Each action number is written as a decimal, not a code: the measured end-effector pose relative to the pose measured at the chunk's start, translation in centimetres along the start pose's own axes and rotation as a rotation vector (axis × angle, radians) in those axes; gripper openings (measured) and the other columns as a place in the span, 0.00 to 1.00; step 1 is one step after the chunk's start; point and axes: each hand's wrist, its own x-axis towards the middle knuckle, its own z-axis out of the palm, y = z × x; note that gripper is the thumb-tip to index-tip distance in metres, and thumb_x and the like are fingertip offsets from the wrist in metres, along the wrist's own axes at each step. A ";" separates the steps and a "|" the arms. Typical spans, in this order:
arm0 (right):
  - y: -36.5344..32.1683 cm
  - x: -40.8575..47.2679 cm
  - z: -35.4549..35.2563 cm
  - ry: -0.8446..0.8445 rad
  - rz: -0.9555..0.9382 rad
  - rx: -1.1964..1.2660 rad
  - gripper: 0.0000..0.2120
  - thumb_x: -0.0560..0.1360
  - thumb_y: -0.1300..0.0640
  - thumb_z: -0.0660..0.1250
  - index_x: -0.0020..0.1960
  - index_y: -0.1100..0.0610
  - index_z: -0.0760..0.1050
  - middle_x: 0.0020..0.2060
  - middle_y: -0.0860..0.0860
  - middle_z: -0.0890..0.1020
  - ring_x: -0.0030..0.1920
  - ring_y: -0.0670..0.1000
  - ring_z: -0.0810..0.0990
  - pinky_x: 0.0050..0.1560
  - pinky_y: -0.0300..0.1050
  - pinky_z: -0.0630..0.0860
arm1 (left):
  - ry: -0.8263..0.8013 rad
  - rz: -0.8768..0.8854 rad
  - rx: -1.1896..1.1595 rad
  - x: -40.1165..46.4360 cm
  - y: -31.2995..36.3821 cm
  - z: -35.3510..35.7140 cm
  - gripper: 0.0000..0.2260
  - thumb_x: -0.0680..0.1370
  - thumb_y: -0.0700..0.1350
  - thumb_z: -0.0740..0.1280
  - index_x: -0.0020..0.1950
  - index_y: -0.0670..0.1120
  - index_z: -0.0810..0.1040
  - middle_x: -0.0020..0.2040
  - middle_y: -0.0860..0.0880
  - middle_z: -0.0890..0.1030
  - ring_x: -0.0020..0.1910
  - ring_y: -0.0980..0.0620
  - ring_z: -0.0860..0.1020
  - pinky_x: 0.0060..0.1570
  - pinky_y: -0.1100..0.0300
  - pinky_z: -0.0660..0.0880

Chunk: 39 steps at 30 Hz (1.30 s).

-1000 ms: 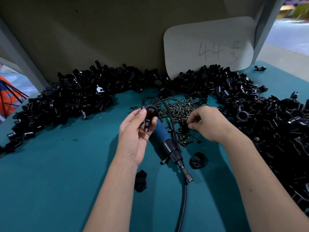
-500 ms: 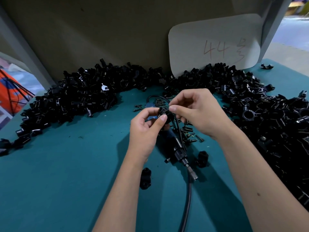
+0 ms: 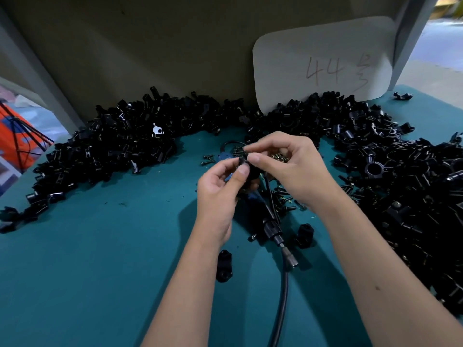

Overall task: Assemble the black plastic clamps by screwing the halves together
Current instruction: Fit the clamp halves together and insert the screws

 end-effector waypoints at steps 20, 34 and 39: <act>0.5 -0.3 0.3 -0.002 0.062 0.142 0.08 0.77 0.60 0.75 0.52 0.49 0.87 0.44 0.50 0.88 0.41 0.45 0.83 0.37 0.41 0.79 | 0.031 -0.054 -0.084 0.3 0.2 -0.4 0.16 0.71 0.46 0.77 0.56 0.41 0.86 0.53 0.38 0.86 0.50 0.44 0.85 0.47 0.58 0.82; -0.1 -0.2 2.7 0.112 0.216 0.208 0.07 0.76 0.61 0.76 0.41 0.61 0.82 0.35 0.54 0.83 0.36 0.45 0.78 0.38 0.39 0.76 | 0.088 0.015 0.116 0.6 -0.1 -1.6 0.16 0.72 0.43 0.77 0.58 0.39 0.85 0.52 0.38 0.86 0.44 0.45 0.86 0.46 0.54 0.83; -0.3 -0.2 3.2 0.150 0.221 -0.008 0.15 0.77 0.56 0.75 0.37 0.61 0.74 0.30 0.49 0.75 0.32 0.45 0.70 0.36 0.39 0.69 | 0.094 0.018 0.174 0.5 -0.3 -1.3 0.08 0.77 0.35 0.74 0.56 0.39 0.86 0.58 0.35 0.83 0.42 0.45 0.85 0.42 0.59 0.82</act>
